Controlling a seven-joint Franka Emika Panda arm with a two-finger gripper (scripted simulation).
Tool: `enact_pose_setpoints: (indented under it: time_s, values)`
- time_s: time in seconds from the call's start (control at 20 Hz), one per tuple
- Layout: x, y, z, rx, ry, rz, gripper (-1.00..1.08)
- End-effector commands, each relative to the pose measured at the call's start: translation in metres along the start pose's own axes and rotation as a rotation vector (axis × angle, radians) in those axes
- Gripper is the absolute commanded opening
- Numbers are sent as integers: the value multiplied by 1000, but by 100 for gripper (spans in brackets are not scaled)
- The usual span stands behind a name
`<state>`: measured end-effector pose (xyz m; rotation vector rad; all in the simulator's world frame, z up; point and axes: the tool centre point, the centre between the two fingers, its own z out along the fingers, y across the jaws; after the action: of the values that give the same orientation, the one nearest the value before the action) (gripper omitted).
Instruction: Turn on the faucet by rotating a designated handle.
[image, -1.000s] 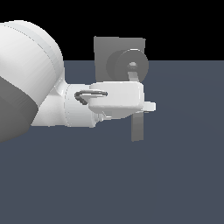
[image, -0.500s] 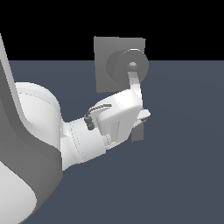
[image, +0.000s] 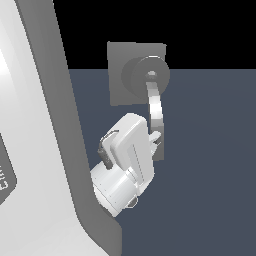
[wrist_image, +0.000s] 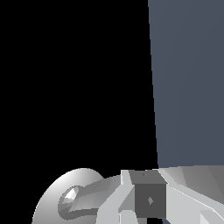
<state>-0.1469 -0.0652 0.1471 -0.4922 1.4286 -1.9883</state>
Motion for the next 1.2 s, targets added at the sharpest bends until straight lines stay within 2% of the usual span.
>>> enact_pose_setpoints:
  time_s: [0.0, 0.25, 0.55, 0.95, 1.15]
  values:
    - [-6, 6, -3, 15, -102, -99, -100]
    - [-16, 18, -9, 58, -299, -298, -100]
    - [-27, 31, -17, 137, -525, -537, -100]
    - [-38, 45, -29, 286, -805, -855, -100]
    - [-41, 51, -33, 366, -917, -992, -100]
